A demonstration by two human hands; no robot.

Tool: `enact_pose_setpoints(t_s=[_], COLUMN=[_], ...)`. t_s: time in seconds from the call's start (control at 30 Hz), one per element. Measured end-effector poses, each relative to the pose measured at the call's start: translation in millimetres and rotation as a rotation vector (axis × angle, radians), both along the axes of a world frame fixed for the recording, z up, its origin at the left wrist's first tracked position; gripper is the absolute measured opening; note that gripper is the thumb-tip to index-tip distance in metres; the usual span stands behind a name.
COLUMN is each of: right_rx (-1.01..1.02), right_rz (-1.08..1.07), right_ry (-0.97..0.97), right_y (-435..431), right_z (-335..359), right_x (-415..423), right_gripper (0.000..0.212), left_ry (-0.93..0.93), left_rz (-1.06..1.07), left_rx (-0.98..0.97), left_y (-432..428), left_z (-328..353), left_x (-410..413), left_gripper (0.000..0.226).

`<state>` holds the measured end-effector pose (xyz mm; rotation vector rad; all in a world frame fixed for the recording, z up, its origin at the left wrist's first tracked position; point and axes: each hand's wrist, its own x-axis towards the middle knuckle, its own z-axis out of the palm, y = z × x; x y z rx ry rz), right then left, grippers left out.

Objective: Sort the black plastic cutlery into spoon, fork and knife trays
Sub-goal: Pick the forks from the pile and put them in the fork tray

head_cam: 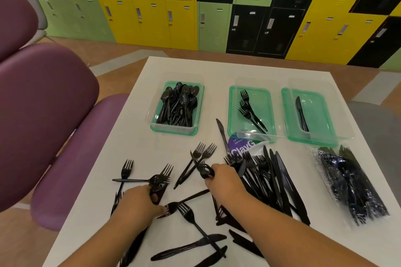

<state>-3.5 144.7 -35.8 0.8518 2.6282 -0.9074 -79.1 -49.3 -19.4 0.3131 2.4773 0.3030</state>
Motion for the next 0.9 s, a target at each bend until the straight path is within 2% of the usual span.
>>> enact_pose_setpoints(t_s=[0.17, 0.3, 0.4, 0.47, 0.57, 0.67, 0.9], right_rx=[-0.058, -0.189, -0.129, -0.109, -0.169, -0.057, 0.251], right_rz=[-0.049, -0.062, -0.006, 0.044, 0.21, 0.449, 0.856], right_ry=[0.137, 0.192, 0.246, 0.274, 0.194, 0.097, 0.071], right_y=[6.8, 15.8, 20.2, 20.8, 11.1, -3.5, -25.3], right_z=[16.4, 24.6, 31.9, 38.8, 45.0, 42.3, 16.0], right_x=[4.2, 7.2, 10.0, 10.4, 10.2, 12.2, 18.5], right_gripper=[0.015, 0.019, 0.027, 0.028, 0.024, 0.018, 0.049], left_ry=[0.069, 0.133, 0.096, 0.081, 0.084, 0.099, 0.137], left_rz=[-0.113, -0.1, -0.115, -0.167, -0.213, -0.208, -0.23], left_rx=[-0.037, 0.015, 0.053, 0.009, -0.035, -0.059, -0.002], left_y=[4.8, 1.2, 0.8, 1.7, 1.9, 3.6, 5.1], left_z=[-5.9, -7.7, -4.7, -5.7, -9.1, -9.8, -13.1], left_x=[7.7, 5.7, 6.8, 10.6, 14.3, 15.5, 17.4], left_gripper=[0.015, 0.012, 0.025, 0.031, 0.027, 0.015, 0.018])
